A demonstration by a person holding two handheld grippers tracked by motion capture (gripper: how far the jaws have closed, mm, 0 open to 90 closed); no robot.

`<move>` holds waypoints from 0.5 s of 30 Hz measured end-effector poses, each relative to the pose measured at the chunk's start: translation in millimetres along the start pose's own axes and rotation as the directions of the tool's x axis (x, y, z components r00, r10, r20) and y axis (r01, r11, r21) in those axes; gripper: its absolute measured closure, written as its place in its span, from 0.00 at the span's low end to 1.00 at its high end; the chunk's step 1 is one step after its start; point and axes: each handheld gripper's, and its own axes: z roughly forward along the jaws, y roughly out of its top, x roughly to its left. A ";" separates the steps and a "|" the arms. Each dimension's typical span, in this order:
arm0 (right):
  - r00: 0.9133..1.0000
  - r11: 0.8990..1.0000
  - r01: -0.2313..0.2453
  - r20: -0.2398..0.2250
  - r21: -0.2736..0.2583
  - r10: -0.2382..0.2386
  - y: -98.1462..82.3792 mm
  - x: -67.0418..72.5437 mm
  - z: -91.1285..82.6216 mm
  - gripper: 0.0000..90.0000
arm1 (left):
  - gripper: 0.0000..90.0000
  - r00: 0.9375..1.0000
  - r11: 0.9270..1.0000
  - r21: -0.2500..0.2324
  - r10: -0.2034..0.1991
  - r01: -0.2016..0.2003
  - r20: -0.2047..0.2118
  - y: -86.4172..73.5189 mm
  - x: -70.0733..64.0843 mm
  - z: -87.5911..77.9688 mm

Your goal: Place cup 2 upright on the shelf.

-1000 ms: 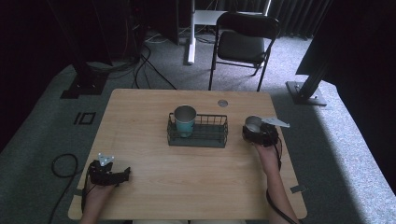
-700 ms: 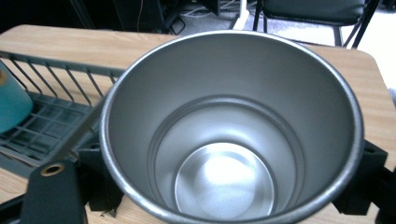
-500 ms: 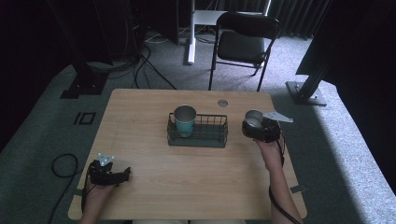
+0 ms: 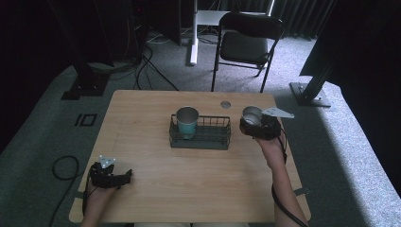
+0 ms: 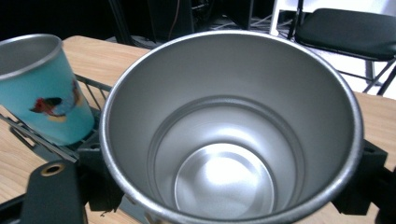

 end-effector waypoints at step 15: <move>0.996 0.999 0.046 -0.082 -0.005 -0.046 20.0 25.5 8.8 0.19 | 0.02 1.000 1.000 0.000 0.000 0.000 0.000 0.0 0.0 0.0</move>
